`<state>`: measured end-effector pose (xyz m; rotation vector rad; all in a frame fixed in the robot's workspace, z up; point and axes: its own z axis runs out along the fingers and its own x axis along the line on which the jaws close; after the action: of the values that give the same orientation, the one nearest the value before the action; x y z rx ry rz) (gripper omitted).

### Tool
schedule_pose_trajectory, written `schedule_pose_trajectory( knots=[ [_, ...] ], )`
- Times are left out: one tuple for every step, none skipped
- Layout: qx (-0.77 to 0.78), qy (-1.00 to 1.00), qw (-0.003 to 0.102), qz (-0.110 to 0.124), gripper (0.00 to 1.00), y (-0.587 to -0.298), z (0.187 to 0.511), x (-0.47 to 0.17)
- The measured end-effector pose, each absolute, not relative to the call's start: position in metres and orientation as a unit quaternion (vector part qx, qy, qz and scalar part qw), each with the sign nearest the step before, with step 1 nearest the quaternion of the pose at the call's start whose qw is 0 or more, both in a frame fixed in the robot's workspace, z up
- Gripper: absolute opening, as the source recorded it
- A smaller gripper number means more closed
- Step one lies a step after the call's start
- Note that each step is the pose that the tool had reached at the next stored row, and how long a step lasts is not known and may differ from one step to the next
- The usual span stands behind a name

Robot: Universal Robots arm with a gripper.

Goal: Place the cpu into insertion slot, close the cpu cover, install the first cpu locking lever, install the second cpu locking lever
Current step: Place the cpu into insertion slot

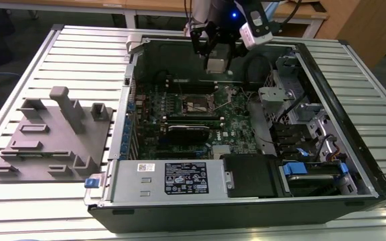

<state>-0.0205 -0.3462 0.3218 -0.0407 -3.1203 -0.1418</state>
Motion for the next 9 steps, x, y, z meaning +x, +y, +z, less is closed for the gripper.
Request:
schedule_pose_trajectory(
  knots=[
    [-0.013, -0.999, 0.009, -0.045, 0.54, -0.3462, 0.3214, -0.0205],
    [-0.013, -0.999, 0.009, -0.045, 0.54, -0.3462, 0.3211, -0.0205],
    [-0.013, -0.999, 0.009, -0.045, 0.54, -0.3462, 0.3211, -0.0205],
    [-0.013, -0.999, 0.009, -0.045, 0.54, -0.3462, 0.3210, -0.0205],
    [-0.013, -0.999, 0.009, -0.045, 0.54, -0.3462, 0.3209, -0.0205],
    [-0.013, -0.999, 0.009, -0.045, 0.54, -0.3462, 0.3209, -0.0205],
    [-0.013, -0.999, 0.009, -0.045, 0.54, -0.3462, 0.3208, -0.0205],
    [-0.013, -0.999, 0.009, -0.045, 0.54, -0.3461, 0.3206, -0.0205],
    [-0.013, -0.999, 0.009, -0.045, 0.54, -0.3461, 0.3202, -0.0205]
  ],
)
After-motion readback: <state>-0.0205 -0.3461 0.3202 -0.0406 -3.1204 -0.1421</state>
